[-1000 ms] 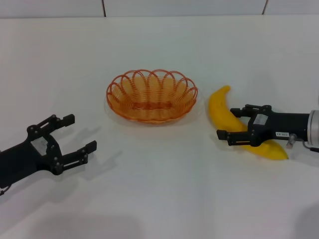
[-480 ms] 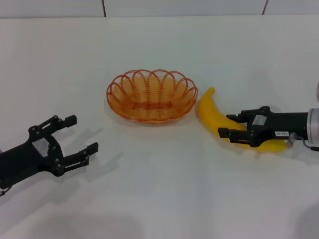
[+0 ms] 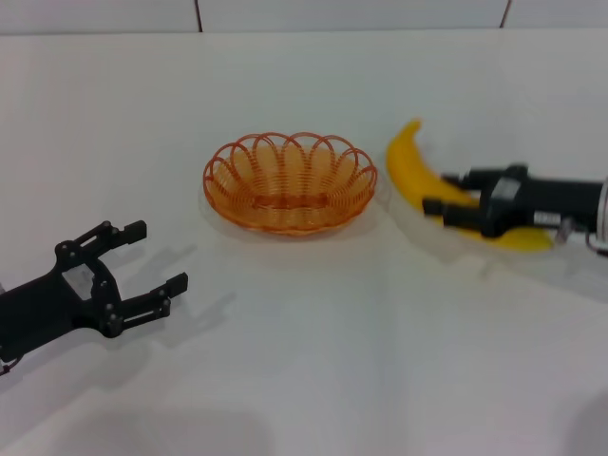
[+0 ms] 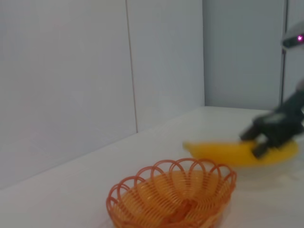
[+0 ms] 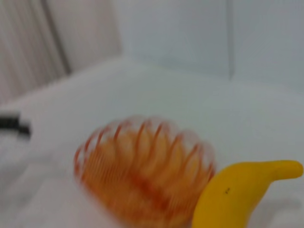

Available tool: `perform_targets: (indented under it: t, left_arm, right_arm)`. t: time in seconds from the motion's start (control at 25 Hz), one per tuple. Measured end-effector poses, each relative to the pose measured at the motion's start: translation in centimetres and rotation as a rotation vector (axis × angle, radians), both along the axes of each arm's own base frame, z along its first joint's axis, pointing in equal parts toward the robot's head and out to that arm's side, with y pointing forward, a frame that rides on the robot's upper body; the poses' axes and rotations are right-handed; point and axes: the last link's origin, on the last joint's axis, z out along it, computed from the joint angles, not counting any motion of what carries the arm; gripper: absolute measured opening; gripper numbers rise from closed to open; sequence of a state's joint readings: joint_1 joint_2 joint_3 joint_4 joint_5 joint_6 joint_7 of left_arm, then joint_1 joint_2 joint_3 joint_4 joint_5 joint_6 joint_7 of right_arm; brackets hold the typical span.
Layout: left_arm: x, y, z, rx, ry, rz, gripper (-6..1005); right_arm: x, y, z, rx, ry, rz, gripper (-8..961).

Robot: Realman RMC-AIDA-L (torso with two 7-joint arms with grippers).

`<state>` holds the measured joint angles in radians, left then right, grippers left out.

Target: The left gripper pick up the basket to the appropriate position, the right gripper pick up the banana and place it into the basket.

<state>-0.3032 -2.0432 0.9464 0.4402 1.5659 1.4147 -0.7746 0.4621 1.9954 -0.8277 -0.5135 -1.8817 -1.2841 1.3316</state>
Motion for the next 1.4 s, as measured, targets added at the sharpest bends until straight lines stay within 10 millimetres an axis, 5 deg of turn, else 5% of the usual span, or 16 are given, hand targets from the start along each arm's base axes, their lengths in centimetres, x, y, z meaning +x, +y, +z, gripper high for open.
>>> perform_targets:
  t: [0.24, 0.4, 0.6, 1.04, 1.24, 1.4]
  left_arm:
    - [0.3, 0.3, -0.1, -0.006, 0.005, -0.014, 876]
    - [0.9, 0.7, -0.6, -0.021, -0.005, -0.026, 876]
    - [2.1, 1.7, -1.4, -0.042, -0.016, -0.062, 876]
    - [3.1, 2.1, -2.3, -0.079, -0.018, -0.099, 876]
    - [2.4, 1.5, -2.1, -0.075, -0.015, -0.078, 876]
    - [1.7, 1.1, -1.8, -0.063, -0.014, -0.057, 876]
  right_arm:
    - [-3.8, 1.3, 1.2, 0.172, 0.133, 0.212, 488]
    - [-7.7, 1.8, -1.8, 0.099, 0.133, 0.419, 489]
    - [-10.3, 3.2, -5.0, 0.008, 0.061, 0.499, 489]
    - [-9.6, 4.7, -7.6, -0.019, -0.078, 0.399, 491]
    - [-10.6, 4.0, -6.0, -0.033, 0.014, 0.447, 657]
    - [-8.5, 2.6, -3.2, 0.029, 0.048, 0.429, 767]
